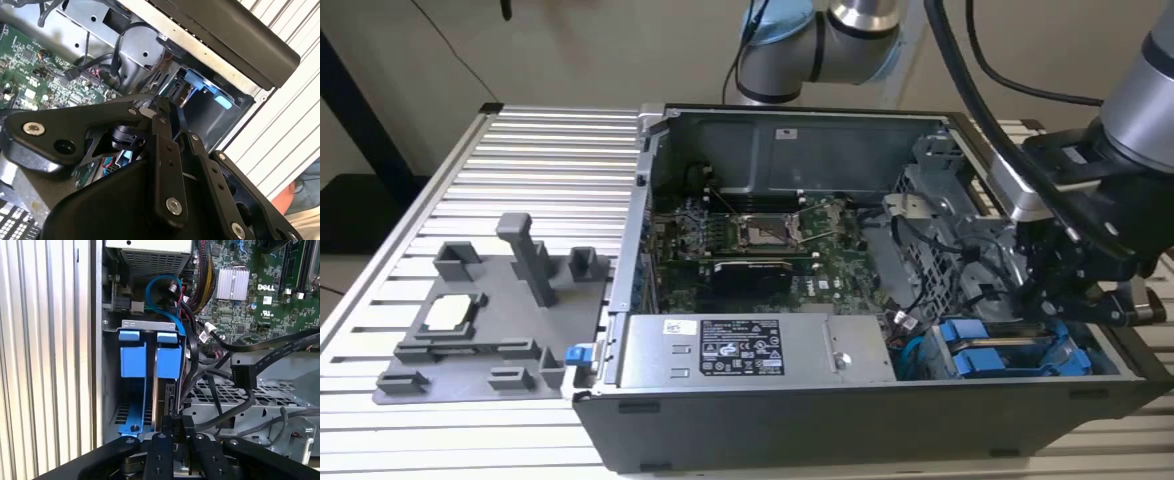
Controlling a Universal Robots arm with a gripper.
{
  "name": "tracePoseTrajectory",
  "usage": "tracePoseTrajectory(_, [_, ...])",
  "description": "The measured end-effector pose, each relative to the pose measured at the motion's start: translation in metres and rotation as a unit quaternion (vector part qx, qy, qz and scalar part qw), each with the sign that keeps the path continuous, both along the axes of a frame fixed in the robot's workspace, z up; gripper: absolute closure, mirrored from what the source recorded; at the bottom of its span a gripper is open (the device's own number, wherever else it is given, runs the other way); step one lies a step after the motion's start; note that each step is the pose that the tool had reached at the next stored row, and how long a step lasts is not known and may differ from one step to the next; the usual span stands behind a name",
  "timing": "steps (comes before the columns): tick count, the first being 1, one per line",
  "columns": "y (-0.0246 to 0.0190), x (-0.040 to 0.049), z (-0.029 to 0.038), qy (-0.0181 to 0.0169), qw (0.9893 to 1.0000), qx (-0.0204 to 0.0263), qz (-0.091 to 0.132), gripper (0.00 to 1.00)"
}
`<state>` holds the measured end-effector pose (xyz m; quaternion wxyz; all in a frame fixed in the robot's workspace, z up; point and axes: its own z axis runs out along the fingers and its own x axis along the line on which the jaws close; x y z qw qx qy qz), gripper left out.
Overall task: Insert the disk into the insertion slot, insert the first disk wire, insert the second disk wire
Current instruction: 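Insert the first disk wire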
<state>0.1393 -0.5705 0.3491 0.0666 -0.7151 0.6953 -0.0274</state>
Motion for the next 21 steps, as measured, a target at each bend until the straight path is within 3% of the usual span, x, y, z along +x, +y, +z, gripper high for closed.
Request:
tracePoseTrajectory(4, [0.0,0.0055,-0.0006,0.0019,1.0,0.0002,-0.002,0.81])
tracePoseTrajectory(9, [-0.0001,0.0058,-0.0009,0.002,1.0,0.0001,-0.004,0.81])
tracePoseTrajectory(15, [-0.0001,0.0059,-0.004,0.002,0.9991,0.0002,-0.043,0.81])
tracePoseTrajectory(21, [0.0,0.0067,-0.006,0.0019,0.999,0.0006,-0.045,0.81])
